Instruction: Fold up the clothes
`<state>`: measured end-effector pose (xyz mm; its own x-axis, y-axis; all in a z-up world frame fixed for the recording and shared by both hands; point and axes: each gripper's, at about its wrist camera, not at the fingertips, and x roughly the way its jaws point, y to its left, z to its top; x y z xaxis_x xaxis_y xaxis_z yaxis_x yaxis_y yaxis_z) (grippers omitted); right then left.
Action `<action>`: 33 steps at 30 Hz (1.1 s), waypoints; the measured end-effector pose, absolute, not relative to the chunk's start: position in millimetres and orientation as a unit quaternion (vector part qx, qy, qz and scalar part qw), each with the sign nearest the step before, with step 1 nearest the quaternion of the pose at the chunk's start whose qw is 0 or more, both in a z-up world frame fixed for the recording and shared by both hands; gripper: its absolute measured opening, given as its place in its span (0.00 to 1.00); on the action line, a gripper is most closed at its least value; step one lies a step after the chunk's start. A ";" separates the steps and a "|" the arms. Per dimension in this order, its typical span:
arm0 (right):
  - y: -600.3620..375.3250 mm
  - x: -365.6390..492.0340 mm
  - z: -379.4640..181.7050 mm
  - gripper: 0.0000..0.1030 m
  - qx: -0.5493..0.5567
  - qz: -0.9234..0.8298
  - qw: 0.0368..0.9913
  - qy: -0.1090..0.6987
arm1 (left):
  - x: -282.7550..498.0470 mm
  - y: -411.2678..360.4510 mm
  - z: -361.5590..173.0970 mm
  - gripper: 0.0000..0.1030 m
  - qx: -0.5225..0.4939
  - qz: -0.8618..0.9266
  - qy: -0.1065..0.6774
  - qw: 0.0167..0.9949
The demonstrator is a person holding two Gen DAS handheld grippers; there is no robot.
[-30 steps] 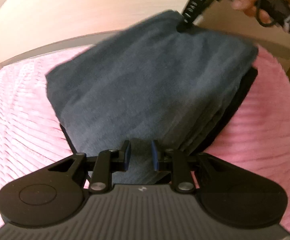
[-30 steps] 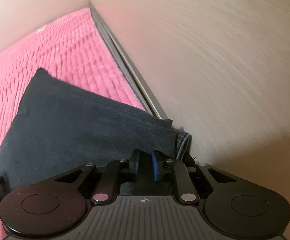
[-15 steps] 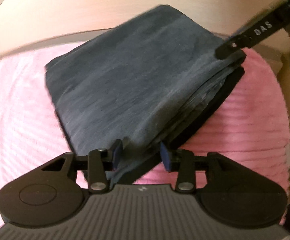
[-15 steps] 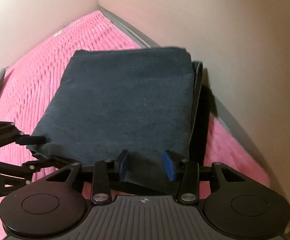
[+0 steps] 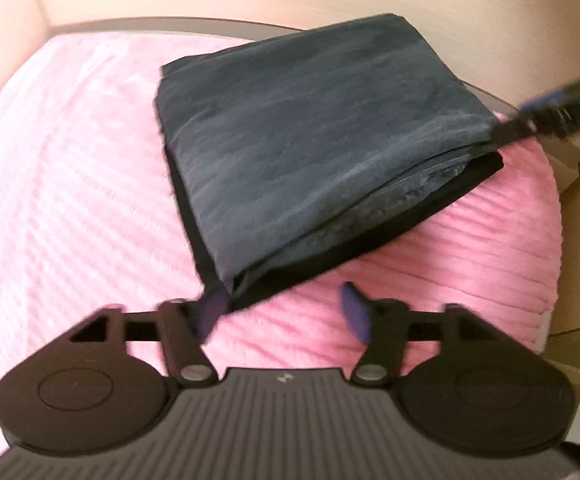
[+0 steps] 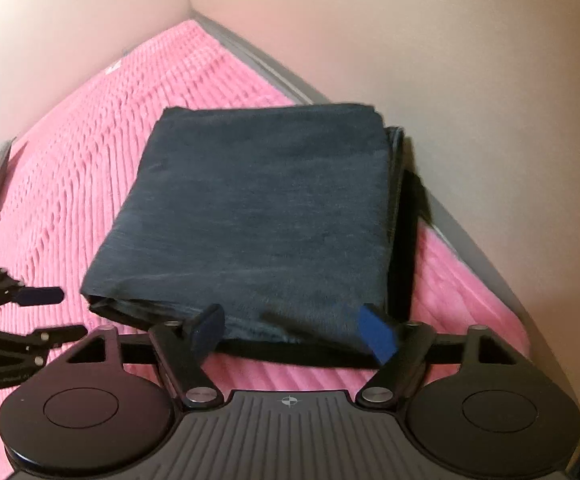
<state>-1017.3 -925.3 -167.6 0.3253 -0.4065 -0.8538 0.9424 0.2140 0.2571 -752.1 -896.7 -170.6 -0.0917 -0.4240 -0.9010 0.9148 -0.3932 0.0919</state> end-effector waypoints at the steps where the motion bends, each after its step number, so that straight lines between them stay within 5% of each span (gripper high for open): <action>1: -919.7 -1016.6 -163.2 0.75 0.408 -0.479 0.703 0.331 | -749.3 -891.7 -164.5 0.78 0.463 -0.686 0.271 0.492; 4: -892.5 -1013.0 -145.9 0.75 0.427 -0.478 0.694 0.328 | -739.1 -876.3 -145.4 0.94 0.430 -0.670 0.315 0.518; 7: -861.1 -1008.0 -127.7 0.79 0.440 -0.487 0.683 0.322 | -732.1 -854.4 -124.7 0.99 0.397 -0.662 0.323 0.547; 9: -838.8 -1004.0 -113.8 0.88 0.443 -0.500 0.676 0.310 | -727.2 -838.1 -111.0 0.99 0.376 -0.662 0.328 0.559; 33: -637.9 -934.7 20.7 0.92 0.359 -0.628 0.646 0.242 | -691.5 -656.7 19.9 0.99 0.292 -0.724 0.299 0.549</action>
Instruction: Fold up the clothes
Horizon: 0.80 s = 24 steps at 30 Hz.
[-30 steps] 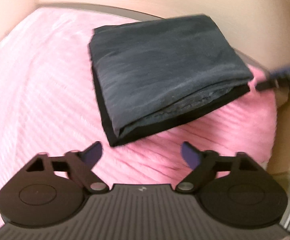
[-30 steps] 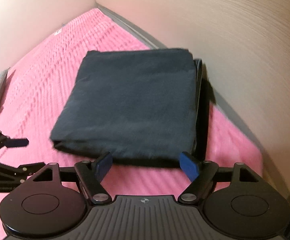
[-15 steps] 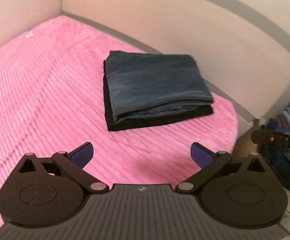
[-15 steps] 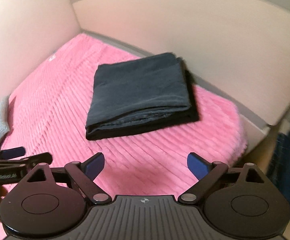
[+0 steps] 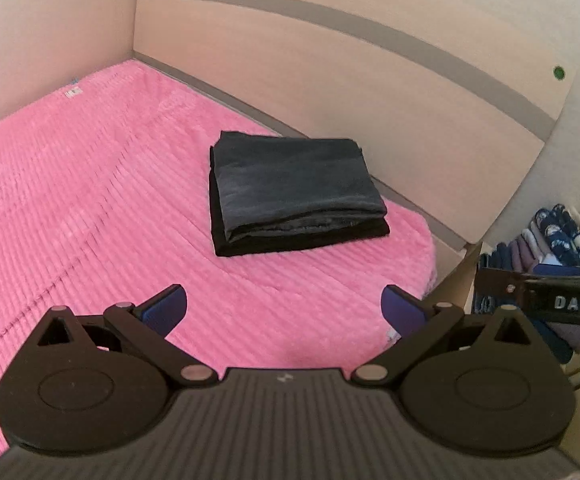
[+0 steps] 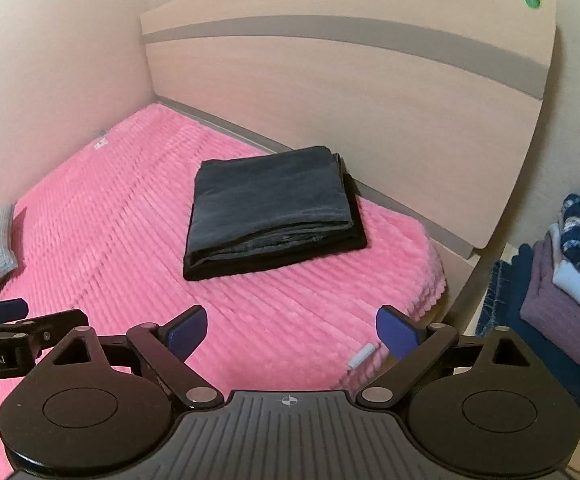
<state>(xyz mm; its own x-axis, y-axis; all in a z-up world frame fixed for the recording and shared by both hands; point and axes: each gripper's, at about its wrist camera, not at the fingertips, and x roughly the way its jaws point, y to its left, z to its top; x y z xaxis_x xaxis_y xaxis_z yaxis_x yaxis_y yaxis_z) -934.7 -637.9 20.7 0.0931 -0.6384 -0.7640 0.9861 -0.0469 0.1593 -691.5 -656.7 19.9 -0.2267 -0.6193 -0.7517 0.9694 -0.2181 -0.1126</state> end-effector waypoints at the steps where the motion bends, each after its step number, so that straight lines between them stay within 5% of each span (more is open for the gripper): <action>1: -639.3 -934.0 22.4 0.92 0.356 -0.627 0.648 0.246 | -693.5 -654.8 22.2 0.99 0.295 -0.723 0.295 0.551; 24: -709.6 -970.4 6.8 0.93 0.348 -0.544 0.698 0.309 | -749.6 -686.3 19.3 0.99 0.305 -0.631 0.328 0.633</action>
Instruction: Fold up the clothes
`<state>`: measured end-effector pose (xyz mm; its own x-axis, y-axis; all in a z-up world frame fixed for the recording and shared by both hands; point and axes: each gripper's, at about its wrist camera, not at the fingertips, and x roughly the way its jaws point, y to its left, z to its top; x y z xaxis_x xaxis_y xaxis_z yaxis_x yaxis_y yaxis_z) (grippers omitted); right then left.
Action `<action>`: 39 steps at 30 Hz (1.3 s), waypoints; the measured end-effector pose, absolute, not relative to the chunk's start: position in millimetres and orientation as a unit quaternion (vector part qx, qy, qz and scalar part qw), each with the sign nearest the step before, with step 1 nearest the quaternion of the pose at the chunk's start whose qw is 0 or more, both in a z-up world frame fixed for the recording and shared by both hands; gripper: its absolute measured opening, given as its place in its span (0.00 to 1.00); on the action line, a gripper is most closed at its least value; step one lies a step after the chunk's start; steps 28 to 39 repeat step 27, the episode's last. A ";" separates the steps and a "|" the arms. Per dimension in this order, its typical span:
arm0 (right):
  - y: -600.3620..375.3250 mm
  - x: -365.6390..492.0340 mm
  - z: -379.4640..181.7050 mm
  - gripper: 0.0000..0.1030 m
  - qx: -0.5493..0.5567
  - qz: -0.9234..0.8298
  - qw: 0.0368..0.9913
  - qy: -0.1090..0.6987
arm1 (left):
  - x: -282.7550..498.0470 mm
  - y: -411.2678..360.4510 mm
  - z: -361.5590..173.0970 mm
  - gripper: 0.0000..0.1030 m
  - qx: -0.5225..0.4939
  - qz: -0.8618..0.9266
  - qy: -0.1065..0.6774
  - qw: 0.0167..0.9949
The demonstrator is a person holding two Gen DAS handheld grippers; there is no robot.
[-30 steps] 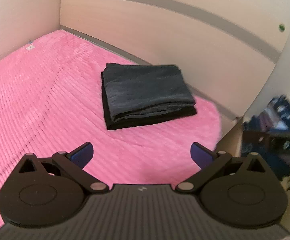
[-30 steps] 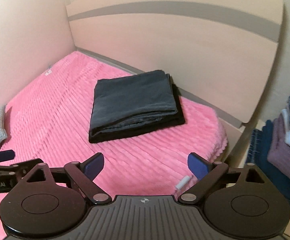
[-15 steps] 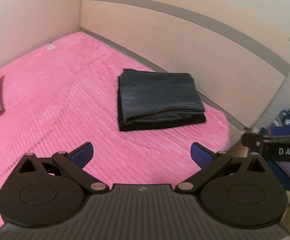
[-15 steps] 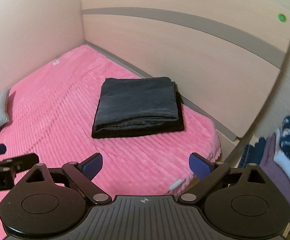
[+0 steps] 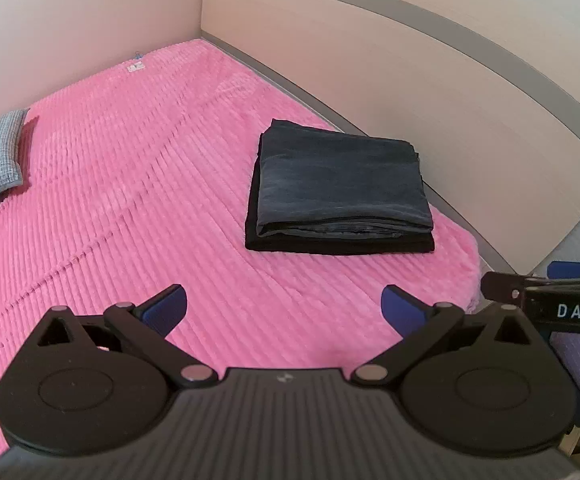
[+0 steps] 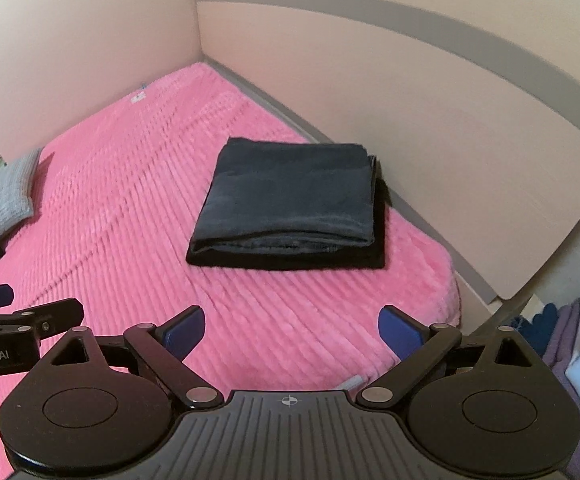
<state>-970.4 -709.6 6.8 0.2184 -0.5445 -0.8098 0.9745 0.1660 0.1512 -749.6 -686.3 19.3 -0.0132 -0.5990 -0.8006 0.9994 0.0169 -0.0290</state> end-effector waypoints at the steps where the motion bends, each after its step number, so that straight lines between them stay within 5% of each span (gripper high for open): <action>1: -711.2 -971.2 6.7 0.93 0.347 -0.542 0.700 0.310 | -751.6 -688.1 18.7 0.99 0.306 -0.631 0.328 0.633; 39: -711.7 -1001.2 6.7 0.93 0.359 -0.556 0.684 0.306 | -790.2 -707.3 15.0 0.99 0.319 -0.645 0.319 0.617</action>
